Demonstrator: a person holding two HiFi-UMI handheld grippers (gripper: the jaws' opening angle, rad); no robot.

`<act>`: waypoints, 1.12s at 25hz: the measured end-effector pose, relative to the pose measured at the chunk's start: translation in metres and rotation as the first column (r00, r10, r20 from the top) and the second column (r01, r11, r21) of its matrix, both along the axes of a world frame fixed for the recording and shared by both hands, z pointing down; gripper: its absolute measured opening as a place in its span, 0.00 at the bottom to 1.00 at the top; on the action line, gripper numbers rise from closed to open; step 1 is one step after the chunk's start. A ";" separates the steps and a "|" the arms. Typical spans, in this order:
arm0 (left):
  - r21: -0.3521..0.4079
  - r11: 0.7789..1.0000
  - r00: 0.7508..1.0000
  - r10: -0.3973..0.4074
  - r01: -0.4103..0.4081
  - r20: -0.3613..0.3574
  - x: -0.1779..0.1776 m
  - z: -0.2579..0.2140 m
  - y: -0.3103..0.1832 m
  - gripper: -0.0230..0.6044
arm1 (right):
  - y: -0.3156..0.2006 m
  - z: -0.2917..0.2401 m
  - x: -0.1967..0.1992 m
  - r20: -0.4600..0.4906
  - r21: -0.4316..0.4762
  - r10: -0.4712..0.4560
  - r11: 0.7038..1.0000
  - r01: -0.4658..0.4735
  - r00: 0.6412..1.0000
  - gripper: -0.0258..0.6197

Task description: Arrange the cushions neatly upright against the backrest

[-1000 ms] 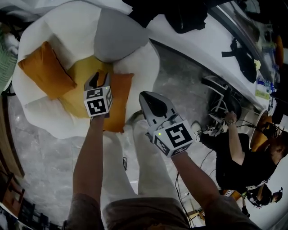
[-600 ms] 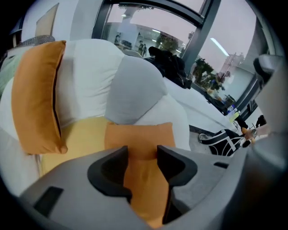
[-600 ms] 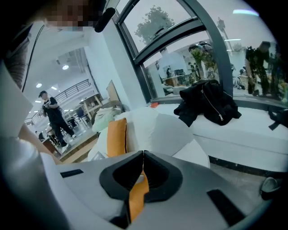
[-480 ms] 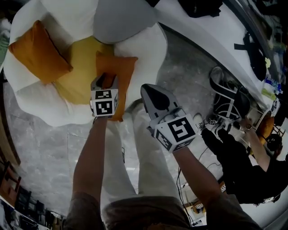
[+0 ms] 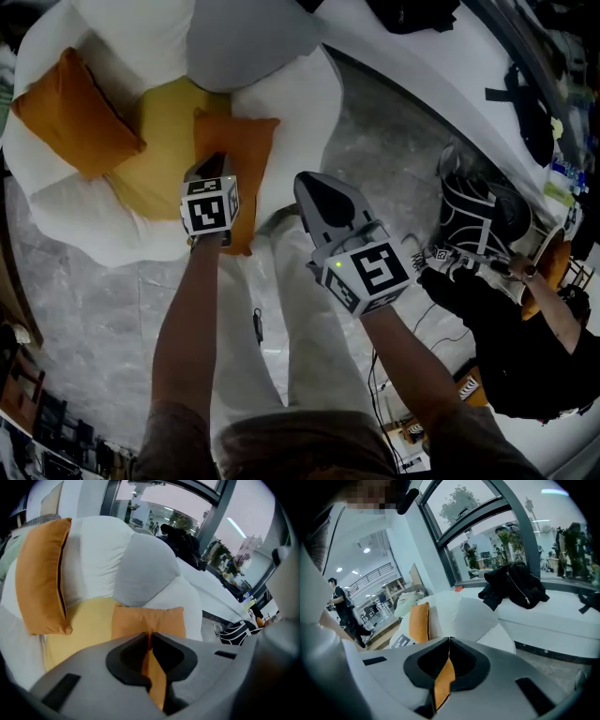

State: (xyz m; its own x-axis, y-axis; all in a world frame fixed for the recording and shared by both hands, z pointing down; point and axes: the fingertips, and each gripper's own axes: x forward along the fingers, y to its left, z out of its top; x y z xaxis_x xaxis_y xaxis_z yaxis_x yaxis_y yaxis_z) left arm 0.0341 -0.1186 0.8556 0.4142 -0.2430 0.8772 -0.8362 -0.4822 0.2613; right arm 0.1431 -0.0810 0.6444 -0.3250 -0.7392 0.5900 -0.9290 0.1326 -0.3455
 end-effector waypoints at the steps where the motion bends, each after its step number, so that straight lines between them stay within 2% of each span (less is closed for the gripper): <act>1: -0.002 1.000 1.000 -0.006 0.006 0.001 -0.001 0.000 -0.001 0.09 | 0.000 0.001 0.001 0.000 0.000 0.002 1.000 -0.002 1.000 0.07; 2: 0.001 1.000 1.000 -0.004 0.004 0.003 -0.001 0.000 -0.001 0.05 | -0.001 0.001 0.001 0.000 0.000 0.004 1.000 -0.004 1.000 0.07; 5: 0.008 1.000 1.000 0.009 -0.009 -0.003 -0.002 -0.002 0.001 0.05 | -0.002 0.003 0.000 0.004 -0.004 0.004 1.000 -0.004 1.000 0.07; 11: -0.034 0.999 1.000 -0.009 0.008 -0.010 -0.002 -0.008 0.001 0.05 | -0.009 0.001 -0.005 0.008 -0.009 -0.012 1.000 0.012 1.000 0.07; 15: -0.035 0.999 0.999 -0.031 0.031 -0.016 -0.007 -0.021 -0.005 0.05 | -0.022 -0.012 -0.010 0.008 0.008 -0.028 1.000 0.028 1.000 0.07; 21: 0.017 0.998 0.997 -0.067 0.067 -0.037 -0.012 -0.061 -0.042 0.05 | -0.043 -0.039 -0.013 0.002 0.043 -0.043 0.998 0.043 0.999 0.07; 28: 0.113 0.986 0.991 -0.113 0.120 -0.071 -0.023 -0.123 -0.102 0.05 | -0.067 -0.076 -0.028 0.001 0.080 -0.072 0.994 0.071 0.997 0.07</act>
State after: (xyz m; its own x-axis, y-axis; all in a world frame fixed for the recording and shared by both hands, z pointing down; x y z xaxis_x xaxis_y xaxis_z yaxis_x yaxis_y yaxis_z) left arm 0.0109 -0.2207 0.7324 0.4313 -0.3917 0.8128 -0.8719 -0.4127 0.2637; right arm 0.1155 -0.1479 0.5687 -0.3811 -0.7588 0.5282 -0.9147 0.2263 -0.3349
